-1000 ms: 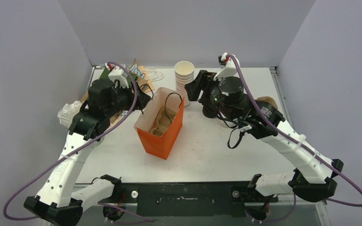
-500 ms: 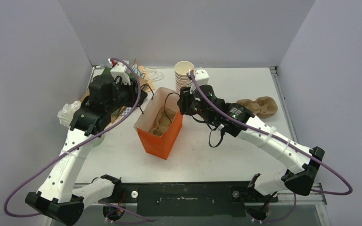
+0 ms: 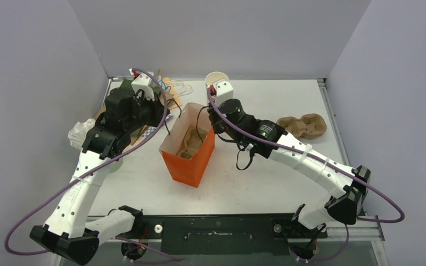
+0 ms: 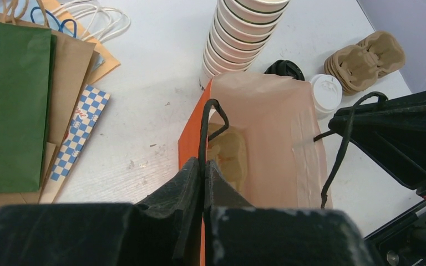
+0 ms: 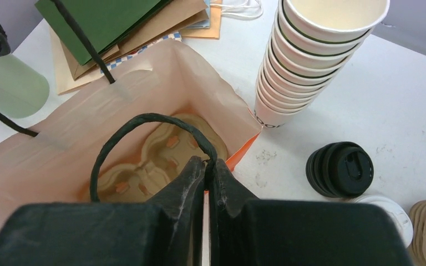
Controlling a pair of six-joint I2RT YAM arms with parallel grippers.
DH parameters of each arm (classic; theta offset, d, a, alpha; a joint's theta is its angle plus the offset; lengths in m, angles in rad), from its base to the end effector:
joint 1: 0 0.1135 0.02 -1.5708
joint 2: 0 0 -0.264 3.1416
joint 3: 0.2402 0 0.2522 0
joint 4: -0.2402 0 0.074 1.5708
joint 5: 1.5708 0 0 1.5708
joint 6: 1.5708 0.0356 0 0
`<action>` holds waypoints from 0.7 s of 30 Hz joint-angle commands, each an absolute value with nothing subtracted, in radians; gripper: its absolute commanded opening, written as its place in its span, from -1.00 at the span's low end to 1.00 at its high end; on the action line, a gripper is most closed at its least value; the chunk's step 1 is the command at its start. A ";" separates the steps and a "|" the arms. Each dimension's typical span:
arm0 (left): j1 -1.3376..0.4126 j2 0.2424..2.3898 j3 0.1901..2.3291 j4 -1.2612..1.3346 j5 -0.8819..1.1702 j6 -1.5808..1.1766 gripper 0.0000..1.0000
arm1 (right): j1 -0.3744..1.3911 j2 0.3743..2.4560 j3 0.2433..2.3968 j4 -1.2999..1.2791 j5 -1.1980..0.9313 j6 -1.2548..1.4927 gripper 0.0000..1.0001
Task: Pack the takeout coffee
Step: Adjust the takeout bag at the center of the board.
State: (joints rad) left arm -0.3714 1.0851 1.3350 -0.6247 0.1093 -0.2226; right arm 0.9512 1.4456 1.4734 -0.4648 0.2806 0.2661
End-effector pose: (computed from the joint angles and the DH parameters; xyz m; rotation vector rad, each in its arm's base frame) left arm 0.2046 -0.0838 0.4256 0.2202 1.9639 -0.4970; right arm 0.1987 0.2615 0.3964 -0.5066 1.9605 0.5004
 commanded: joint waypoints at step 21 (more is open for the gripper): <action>-0.420 0.984 1.295 -0.612 0.444 -0.464 -0.56 | 0.679 1.562 1.630 -0.363 -0.233 0.214 -0.42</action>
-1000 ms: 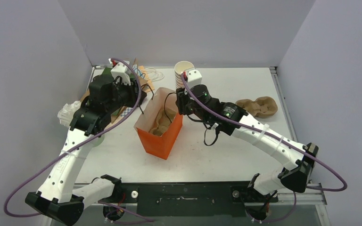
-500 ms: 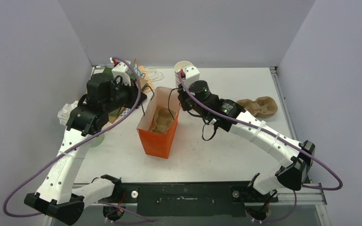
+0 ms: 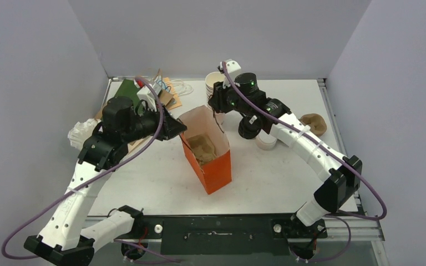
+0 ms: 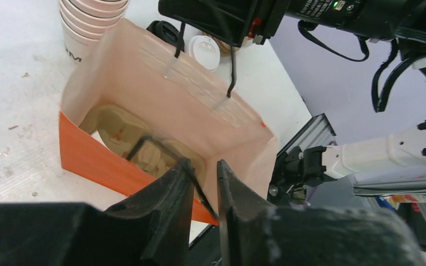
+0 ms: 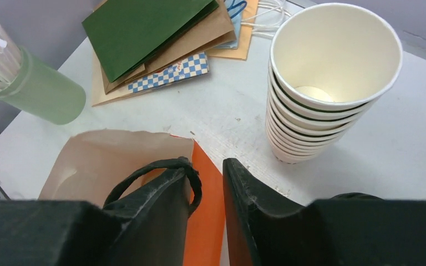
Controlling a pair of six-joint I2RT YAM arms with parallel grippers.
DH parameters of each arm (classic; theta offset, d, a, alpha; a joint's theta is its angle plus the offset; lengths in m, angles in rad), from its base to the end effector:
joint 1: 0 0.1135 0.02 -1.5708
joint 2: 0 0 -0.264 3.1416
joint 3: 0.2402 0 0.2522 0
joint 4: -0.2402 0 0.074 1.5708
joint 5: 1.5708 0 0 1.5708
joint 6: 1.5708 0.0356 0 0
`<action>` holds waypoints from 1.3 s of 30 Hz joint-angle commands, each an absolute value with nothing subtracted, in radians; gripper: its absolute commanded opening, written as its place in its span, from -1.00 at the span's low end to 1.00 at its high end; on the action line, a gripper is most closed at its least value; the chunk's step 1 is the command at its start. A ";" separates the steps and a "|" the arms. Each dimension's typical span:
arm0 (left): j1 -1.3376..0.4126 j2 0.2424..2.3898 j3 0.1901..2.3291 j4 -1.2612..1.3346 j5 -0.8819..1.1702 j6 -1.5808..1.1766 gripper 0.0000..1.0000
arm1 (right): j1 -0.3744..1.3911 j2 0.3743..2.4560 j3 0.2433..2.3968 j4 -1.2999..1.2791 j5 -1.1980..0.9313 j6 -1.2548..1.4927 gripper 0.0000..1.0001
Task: Pack the takeout coffee
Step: Adjust the takeout bag at the center of the board.
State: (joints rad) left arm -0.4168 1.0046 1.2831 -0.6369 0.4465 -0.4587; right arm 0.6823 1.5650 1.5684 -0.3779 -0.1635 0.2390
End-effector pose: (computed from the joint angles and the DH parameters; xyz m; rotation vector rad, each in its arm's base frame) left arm 0.1737 -0.0937 0.4241 0.2733 2.0093 -1.0006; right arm 0.2795 0.2345 0.3984 -0.5529 1.9418 0.7586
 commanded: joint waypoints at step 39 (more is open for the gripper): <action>-0.364 1.428 1.497 -0.594 0.388 0.080 0.20 | 1.110 1.429 1.719 -0.709 0.229 0.164 -0.58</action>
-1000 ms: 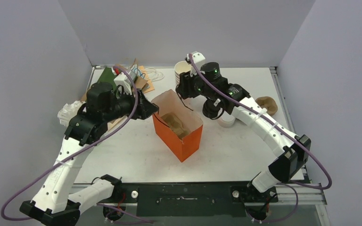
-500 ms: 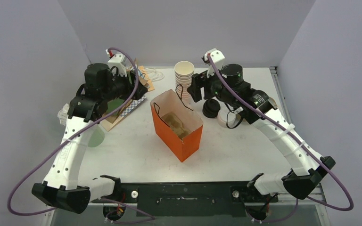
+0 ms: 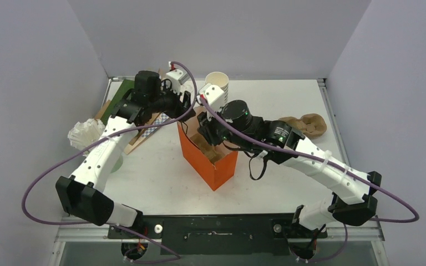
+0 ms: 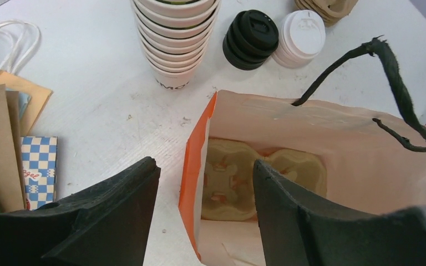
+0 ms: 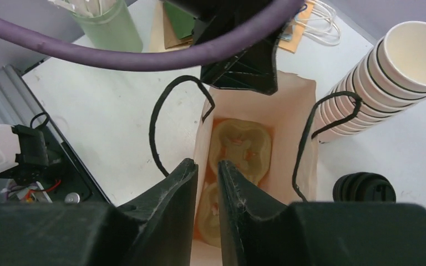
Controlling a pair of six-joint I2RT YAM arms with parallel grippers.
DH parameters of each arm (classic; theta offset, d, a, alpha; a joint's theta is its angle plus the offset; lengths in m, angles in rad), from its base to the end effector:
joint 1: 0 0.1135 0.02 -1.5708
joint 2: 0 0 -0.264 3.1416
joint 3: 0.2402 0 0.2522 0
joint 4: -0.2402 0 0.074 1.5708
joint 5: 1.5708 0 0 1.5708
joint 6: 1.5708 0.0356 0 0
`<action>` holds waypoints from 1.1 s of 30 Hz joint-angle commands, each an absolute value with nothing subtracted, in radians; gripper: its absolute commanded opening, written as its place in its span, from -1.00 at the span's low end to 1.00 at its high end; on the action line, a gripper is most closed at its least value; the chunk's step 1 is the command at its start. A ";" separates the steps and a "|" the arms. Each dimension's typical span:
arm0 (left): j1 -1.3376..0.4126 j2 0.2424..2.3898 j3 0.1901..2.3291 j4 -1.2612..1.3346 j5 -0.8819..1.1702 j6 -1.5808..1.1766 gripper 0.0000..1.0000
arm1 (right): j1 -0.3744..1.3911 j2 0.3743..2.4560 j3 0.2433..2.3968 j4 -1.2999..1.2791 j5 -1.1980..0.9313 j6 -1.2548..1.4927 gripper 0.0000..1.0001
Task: Pack the takeout coffee
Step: Adjust the takeout bag at the center of the board.
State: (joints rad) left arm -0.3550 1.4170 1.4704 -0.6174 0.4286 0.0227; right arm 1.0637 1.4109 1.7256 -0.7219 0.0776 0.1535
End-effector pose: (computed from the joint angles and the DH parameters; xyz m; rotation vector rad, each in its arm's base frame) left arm 0.2863 -0.1219 0.3905 0.6511 2.0457 -0.6517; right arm 0.1446 0.2547 0.4636 -0.8527 1.8613 0.7045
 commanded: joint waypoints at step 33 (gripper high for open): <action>-0.509 1.276 1.328 -0.434 0.243 -0.065 -1.00 | 1.045 1.355 1.489 -0.503 0.073 0.047 -1.00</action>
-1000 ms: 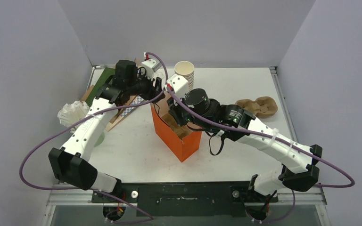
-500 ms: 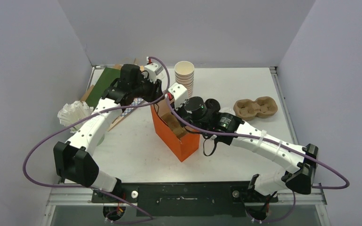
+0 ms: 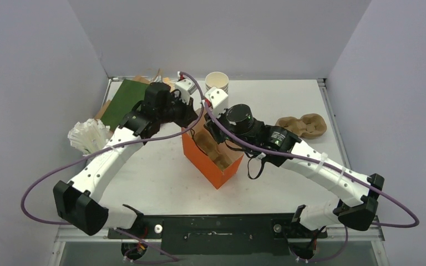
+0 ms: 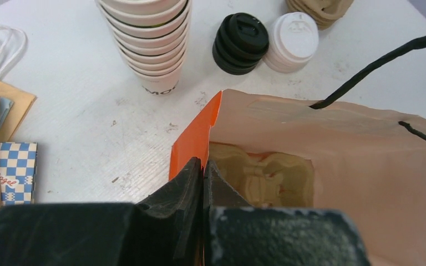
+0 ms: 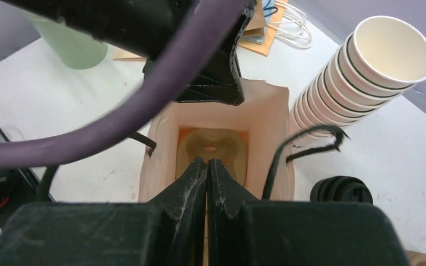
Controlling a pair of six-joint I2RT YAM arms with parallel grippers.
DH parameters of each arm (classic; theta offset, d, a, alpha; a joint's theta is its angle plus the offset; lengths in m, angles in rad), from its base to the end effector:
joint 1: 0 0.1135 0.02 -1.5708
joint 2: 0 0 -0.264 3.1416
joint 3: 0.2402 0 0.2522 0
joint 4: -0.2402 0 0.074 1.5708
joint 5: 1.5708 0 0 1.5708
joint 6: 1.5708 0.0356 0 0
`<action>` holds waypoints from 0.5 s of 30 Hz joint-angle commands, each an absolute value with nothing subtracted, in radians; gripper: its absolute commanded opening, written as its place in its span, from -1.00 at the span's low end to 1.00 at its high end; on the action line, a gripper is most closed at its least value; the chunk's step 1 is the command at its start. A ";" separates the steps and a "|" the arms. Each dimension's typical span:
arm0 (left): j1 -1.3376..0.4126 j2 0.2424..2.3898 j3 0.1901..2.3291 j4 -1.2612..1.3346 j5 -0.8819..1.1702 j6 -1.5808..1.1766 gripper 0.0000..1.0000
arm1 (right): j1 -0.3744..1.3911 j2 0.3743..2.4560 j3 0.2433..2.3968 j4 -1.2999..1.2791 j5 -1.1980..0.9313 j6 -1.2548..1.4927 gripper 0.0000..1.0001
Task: Pack the takeout coffee
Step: Adjust the takeout bag at the center of the board.
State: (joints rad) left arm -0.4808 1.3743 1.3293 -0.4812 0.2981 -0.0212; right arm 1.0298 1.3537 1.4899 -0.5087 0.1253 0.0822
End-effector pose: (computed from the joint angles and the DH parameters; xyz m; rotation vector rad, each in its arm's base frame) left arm 0.2694 -0.1523 0.3671 0.6623 2.0254 -0.6123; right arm 0.1581 0.2544 0.4242 -0.8315 1.8084 0.6108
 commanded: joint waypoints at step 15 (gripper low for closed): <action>-0.586 1.165 1.213 -0.288 0.205 -0.042 -1.00 | 1.069 1.239 1.094 -0.298 0.166 -0.135 -1.00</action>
